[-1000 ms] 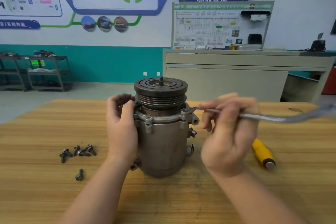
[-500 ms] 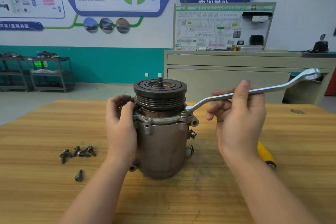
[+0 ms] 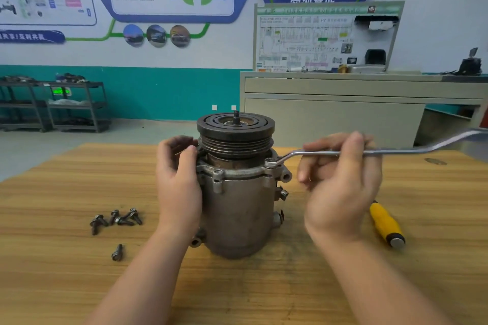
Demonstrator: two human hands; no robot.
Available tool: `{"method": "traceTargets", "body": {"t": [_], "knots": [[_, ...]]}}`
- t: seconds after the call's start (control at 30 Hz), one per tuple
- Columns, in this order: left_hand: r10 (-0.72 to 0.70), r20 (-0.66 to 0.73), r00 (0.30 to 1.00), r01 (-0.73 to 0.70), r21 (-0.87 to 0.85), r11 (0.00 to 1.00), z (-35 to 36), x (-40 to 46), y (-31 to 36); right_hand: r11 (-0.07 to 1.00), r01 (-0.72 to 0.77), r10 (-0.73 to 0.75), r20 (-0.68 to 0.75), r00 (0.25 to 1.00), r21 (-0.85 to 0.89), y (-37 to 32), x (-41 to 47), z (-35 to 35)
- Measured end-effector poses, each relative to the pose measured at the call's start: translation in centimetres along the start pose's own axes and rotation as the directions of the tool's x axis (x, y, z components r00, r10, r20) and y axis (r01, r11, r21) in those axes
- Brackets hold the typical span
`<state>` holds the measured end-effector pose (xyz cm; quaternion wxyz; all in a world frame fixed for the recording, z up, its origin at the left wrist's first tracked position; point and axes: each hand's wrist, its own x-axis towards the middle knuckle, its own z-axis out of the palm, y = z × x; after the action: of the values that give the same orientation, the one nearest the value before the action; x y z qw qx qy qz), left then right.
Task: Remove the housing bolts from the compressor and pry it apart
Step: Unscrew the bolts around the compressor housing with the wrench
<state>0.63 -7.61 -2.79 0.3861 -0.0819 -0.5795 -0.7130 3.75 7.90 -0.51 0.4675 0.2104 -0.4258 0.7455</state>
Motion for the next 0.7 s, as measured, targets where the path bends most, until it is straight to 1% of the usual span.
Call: {"method": "traceTargets", "body": {"t": [0.03, 0.07, 0.1, 0.13, 0.17, 0.2, 0.23, 0.3, 0.33, 0.4, 0.47, 0.5, 0.53, 0.6, 0.7], "knots": [[0.0, -0.005, 1.0, 0.0, -0.003, 1.0, 0.0, 0.0, 0.0, 0.975, -0.208, 0.214, -0.072, 0.974, 0.084, 0.3, 0.8, 0.1], [-0.002, -0.009, 1.0, 0.002, -0.006, 1.0, 0.1, 0.0, 0.0, 0.904, -0.386, 0.407, -0.092, 0.909, 0.185, 0.6, 1.6, 0.0], [-0.004, -0.012, 1.0, 0.003, -0.01, 1.0, 0.1, 0.0, 0.0, 0.811, -0.51, 0.553, -0.089, 0.829, 0.287, 0.9, 2.4, -0.1], [-0.006, -0.012, 1.0, 0.006, -0.016, 1.0, 0.1, -0.1, 0.0, 0.735, -0.563, 0.636, -0.095, 0.766, 0.378, 1.1, 3.1, -0.4], [-0.01, -0.009, 1.0, 0.009, -0.019, 1.0, 0.1, -0.1, -0.1, 0.709, -0.558, 0.658, -0.118, 0.744, 0.432, 1.2, 3.5, -0.7], [-0.012, -0.005, 1.0, 0.011, -0.021, 1.0, 0.1, -0.1, -0.1, 0.734, -0.524, 0.633, -0.155, 0.759, 0.432, 1.0, 3.7, -0.9], [-0.011, -0.004, 1.0, 0.011, -0.023, 1.0, 0.1, -0.1, -0.1, 0.791, -0.479, 0.575, -0.195, 0.795, 0.381, 0.7, 3.7, -1.0], [-0.009, -0.004, 1.0, 0.008, -0.026, 1.0, 0.0, -0.1, -0.1, 0.91, -0.358, 0.402, -0.229, 0.886, 0.21, 0.2, 3.2, -1.0], [-0.01, -0.004, 1.0, 0.01, -0.026, 1.0, 0.0, -0.1, -0.1, 0.945, -0.296, 0.321, -0.215, 0.922, 0.138, -0.1, 2.9, -0.8], [-0.015, -0.001, 1.0, 0.015, -0.02, 1.0, 0.0, 0.0, -0.1, 0.983, -0.182, 0.184, -0.144, 0.972, 0.029, -0.4, 2.1, -0.4], [-0.014, 0.002, 1.0, 0.014, -0.014, 1.0, 0.0, 0.0, -0.1, 0.997, -0.031, 0.03, -0.017, 0.999, -0.064, -0.7, 1.2, 0.0], [-0.013, 0.003, 1.0, 0.013, -0.011, 1.0, 0.0, 0.0, -0.1, 0.992, 0.066, -0.058, 0.072, 0.996, -0.106, -0.9, 0.9, 0.0], [-0.012, 0.004, 1.0, 0.012, -0.007, 1.0, 0.0, 0.0, -0.1, 0.976, 0.169, -0.144, 0.176, 0.974, -0.139, -1.1, 0.6, 0.0], [-0.01, 0.006, 1.0, 0.01, 0.0, 1.0, -0.1, 0.0, -0.2, 0.918, 0.357, -0.276, 0.371, 0.887, -0.171, -1.2, 0.3, -0.3], [-0.008, 0.011, 1.0, 0.008, -0.008, 1.0, -0.1, 0.1, -0.2, 0.828, 0.533, -0.378, 0.526, 0.762, -0.176, -1.2, -0.1, -0.5]]}}
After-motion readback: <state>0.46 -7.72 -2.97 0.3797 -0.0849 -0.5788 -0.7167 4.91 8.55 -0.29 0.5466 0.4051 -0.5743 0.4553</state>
